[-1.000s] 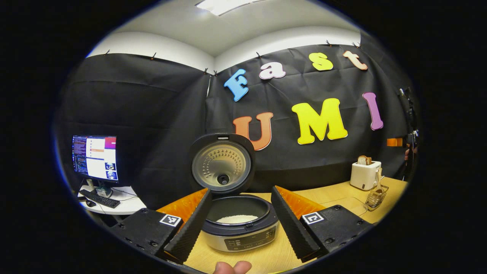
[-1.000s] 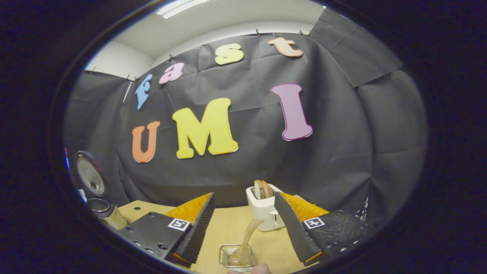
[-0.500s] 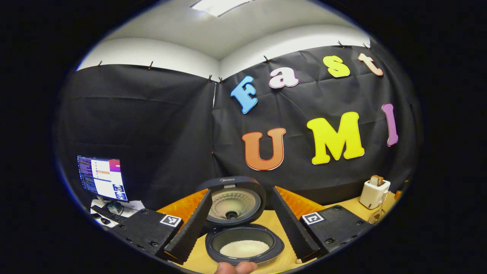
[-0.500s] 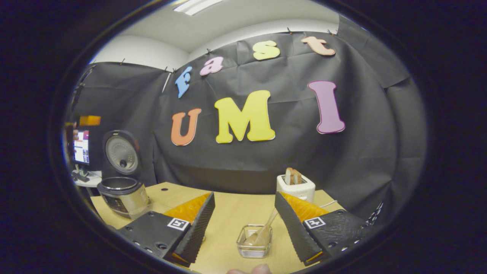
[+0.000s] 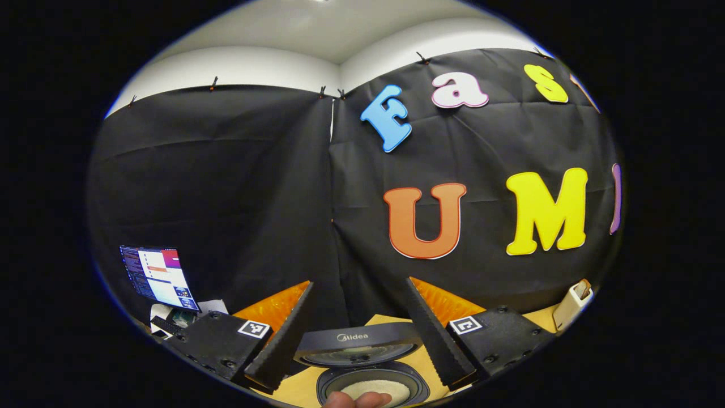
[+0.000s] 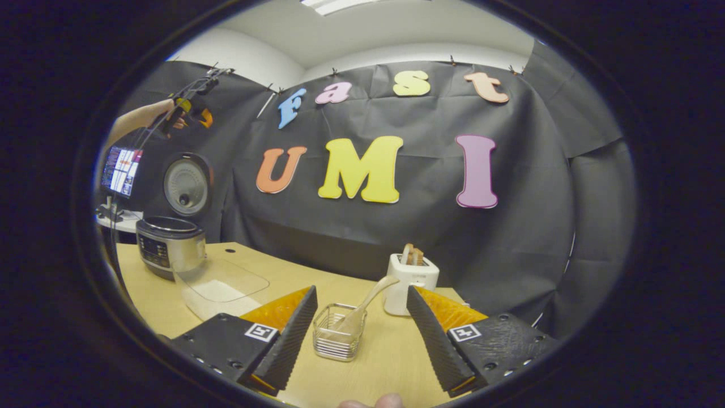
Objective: Close the left gripper, press the button to open the rice cooker; take a wooden spoon from the chopstick holder with the right hand, scoop a spoonful of rice and pour it into the rice cooker, then put the wooden spoon back into the chopstick holder.
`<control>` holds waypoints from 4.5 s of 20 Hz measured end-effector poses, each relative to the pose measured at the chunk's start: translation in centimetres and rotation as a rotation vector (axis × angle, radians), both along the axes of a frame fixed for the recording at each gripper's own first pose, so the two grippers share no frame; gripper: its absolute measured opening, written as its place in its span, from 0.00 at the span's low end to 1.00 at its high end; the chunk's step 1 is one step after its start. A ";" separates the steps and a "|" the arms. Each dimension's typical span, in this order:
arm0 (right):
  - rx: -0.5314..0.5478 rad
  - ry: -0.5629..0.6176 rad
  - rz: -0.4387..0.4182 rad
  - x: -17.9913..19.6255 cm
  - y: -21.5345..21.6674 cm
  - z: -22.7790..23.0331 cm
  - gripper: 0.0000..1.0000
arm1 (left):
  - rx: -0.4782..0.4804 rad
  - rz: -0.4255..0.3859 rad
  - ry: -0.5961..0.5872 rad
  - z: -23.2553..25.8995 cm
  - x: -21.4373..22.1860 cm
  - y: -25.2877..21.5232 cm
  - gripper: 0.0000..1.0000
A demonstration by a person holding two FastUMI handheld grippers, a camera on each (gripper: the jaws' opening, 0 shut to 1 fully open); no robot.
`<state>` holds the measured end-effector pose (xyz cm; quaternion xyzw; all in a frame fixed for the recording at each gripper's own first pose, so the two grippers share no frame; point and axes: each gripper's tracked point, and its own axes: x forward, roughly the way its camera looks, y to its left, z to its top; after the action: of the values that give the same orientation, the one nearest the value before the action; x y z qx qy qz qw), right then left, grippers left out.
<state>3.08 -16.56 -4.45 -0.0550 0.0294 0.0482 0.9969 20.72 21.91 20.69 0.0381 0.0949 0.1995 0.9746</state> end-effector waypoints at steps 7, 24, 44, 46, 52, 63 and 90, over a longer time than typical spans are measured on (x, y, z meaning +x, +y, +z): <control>0.073 0.040 0.024 -1.7 1.1 -1.6 0.95 | -0.067 0.035 0.197 -5.9 2.7 4.1 0.95; 0.170 0.099 0.064 -2.4 4.3 -2.8 0.96 | -0.346 0.030 0.408 -12.9 3.7 2.9 0.95; 0.100 0.056 0.089 -5.3 6.8 -0.4 0.96 | -0.286 -0.061 0.299 -22.2 -9.2 -6.0 0.96; 0.098 0.073 0.087 -5.3 6.8 -0.9 0.96 | -0.263 -0.062 0.257 -22.7 -9.7 -6.3 0.96; 0.131 0.101 0.090 -5.4 7.4 -1.3 0.96 | -0.244 -0.067 0.255 -25.1 -11.5 -7.2 0.96; 0.125 0.106 0.111 -5.4 9.1 -1.7 0.96 | -0.156 -0.063 0.191 -26.9 -12.0 -7.8 0.96; 0.164 -0.075 -0.011 -5.2 12.2 5.3 0.92 | 0.009 -0.373 -0.215 -16.5 -19.6 -19.0 0.98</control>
<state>-2.15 -4.40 0.87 0.0253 -0.0118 0.0430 0.9987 1.15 2.93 4.21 0.0377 -0.0192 0.0190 0.9989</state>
